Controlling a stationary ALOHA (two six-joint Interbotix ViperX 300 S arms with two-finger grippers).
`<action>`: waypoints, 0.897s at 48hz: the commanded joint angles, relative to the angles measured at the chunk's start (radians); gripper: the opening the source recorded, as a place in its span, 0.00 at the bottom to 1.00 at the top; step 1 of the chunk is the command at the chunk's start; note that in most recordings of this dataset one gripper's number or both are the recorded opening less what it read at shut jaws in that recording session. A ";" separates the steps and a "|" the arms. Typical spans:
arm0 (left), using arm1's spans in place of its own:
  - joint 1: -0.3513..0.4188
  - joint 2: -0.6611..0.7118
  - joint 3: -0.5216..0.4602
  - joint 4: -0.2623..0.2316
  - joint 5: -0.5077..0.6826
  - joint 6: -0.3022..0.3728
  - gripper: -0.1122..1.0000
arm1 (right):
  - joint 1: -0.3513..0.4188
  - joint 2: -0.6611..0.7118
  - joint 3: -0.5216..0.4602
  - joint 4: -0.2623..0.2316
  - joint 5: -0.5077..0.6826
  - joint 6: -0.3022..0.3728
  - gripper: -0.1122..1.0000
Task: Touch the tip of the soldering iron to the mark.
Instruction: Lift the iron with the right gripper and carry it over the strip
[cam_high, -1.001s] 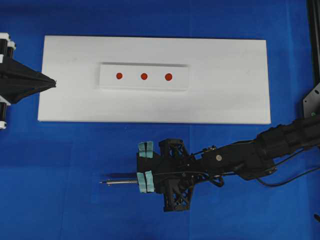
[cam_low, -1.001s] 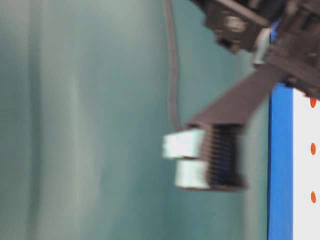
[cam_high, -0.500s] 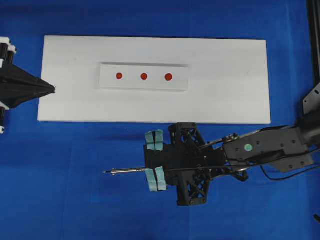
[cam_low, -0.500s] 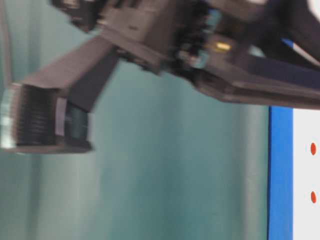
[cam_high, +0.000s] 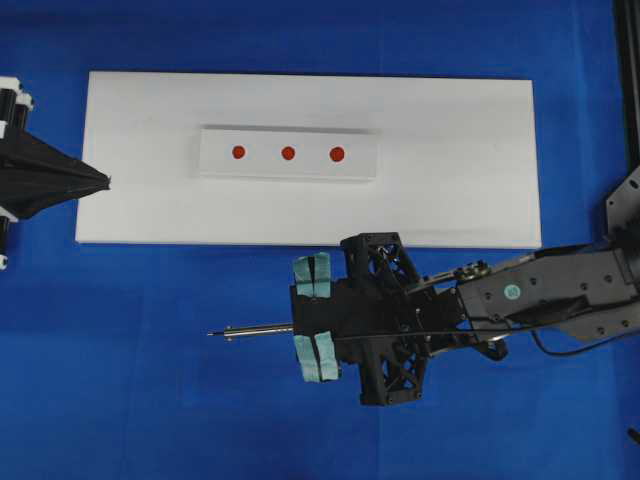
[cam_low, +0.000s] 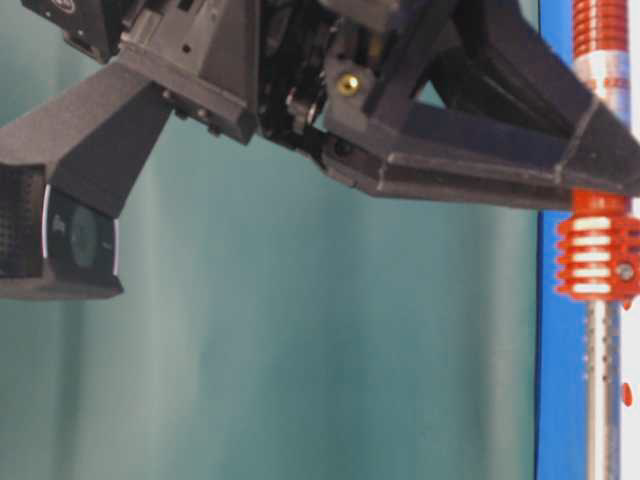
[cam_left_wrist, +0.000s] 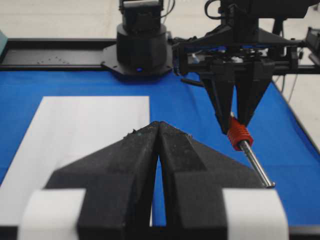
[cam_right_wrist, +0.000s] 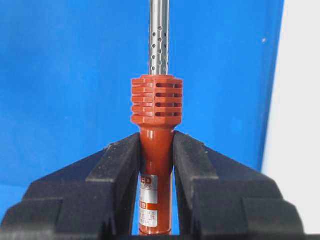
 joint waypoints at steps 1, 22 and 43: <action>-0.005 0.009 -0.011 0.003 -0.011 -0.002 0.10 | -0.014 -0.035 -0.015 -0.028 -0.002 -0.002 0.16; -0.017 0.012 -0.012 0.003 -0.011 -0.002 0.10 | -0.225 -0.104 0.048 -0.066 0.003 -0.135 0.16; -0.018 0.012 -0.011 0.003 -0.011 0.000 0.10 | -0.413 -0.109 0.035 -0.055 0.008 -0.324 0.16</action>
